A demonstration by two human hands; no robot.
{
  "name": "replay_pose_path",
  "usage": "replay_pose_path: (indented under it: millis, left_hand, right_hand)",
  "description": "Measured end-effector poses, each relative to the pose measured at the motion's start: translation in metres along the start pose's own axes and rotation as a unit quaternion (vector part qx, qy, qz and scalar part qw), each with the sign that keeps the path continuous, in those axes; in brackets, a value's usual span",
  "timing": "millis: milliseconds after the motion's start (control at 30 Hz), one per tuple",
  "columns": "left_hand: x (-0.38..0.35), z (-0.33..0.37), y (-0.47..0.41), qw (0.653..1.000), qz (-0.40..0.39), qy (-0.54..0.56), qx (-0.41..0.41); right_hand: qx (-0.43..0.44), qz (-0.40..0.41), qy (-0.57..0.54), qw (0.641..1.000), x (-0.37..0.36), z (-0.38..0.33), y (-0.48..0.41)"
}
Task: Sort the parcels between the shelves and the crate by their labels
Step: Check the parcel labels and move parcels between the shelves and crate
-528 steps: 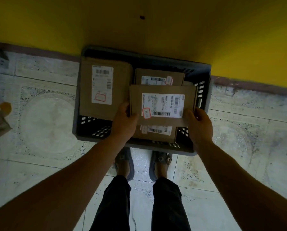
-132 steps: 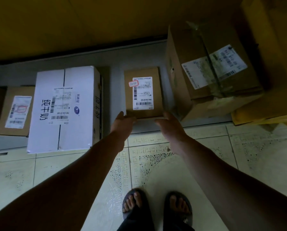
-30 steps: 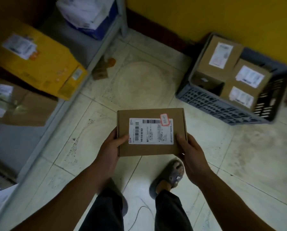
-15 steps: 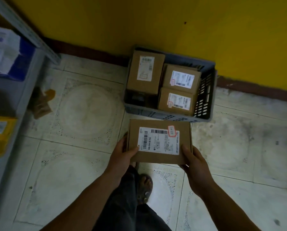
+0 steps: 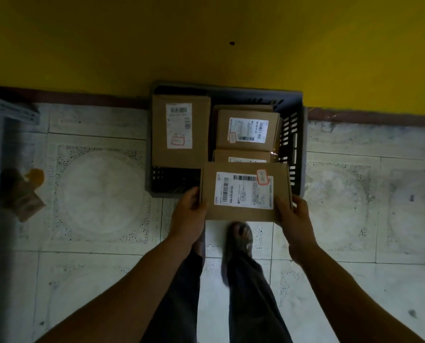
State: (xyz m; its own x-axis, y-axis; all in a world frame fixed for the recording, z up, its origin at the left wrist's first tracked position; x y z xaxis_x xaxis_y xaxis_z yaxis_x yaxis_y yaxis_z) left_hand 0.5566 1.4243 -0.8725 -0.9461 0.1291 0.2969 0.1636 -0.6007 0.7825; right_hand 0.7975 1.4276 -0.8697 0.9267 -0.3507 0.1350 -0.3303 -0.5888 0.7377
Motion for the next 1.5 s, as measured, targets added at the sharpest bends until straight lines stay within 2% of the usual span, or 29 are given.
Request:
replay_pose_path:
  millis: [300, 467, 700, 867, 1033, 1233, 1400, 1500]
  left_hand:
    - [-0.043, 0.000, -0.095, 0.986, 0.035, -0.161, -0.001]
    - [-0.067, 0.007, -0.114, 0.988, 0.012, -0.152, -0.002]
    - [-0.080, -0.011, -0.125, 0.983, -0.032, -0.168, 0.065]
    - [-0.083, -0.007, -0.122, 0.985, -0.028, -0.145, 0.091]
    - [-0.070, 0.007, -0.105, 0.994, 0.016, -0.078, 0.076]
    - [-0.037, -0.010, -0.055, 0.992, 0.061, 0.018, 0.110]
    - [0.002, -0.037, -0.005, 0.964, 0.127, 0.177, 0.150]
    - [0.030, -0.068, 0.034, 0.932, 0.169, 0.282, 0.155]
  right_hand:
    - [0.028, 0.032, 0.126, 0.991, -0.003, 0.012, -0.100]
    - [0.007, 0.017, 0.145, 0.989, 0.002, 0.026, -0.139]
    - [-0.049, -0.029, 0.189, 0.980, 0.007, 0.036, -0.153]
    - [-0.070, -0.058, 0.221, 0.971, 0.009, 0.031, -0.155]
    - [-0.029, -0.080, 0.260, 0.962, 0.008, 0.007, -0.145]
    - [-0.016, -0.152, 0.284, 0.946, -0.022, -0.012, -0.110]
    - [0.006, -0.240, 0.346, 0.907, -0.067, -0.011, -0.068]
    - [0.030, -0.285, 0.402, 0.869, -0.101, 0.005, -0.031]
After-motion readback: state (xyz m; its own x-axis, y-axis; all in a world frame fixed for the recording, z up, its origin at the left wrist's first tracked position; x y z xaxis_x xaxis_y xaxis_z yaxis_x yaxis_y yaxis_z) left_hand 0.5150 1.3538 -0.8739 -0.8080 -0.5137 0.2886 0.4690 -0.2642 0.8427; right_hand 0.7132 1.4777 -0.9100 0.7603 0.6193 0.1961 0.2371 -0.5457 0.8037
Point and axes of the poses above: each hand's wrist, its own y-axis away from the middle knuckle, its own x-axis out of the back of the hand, z = x × y, the point moved 6 cm from there along -y, towards the middle knuckle, and after that the axes turned 15 degrees about -y, right-handed, at the moved point
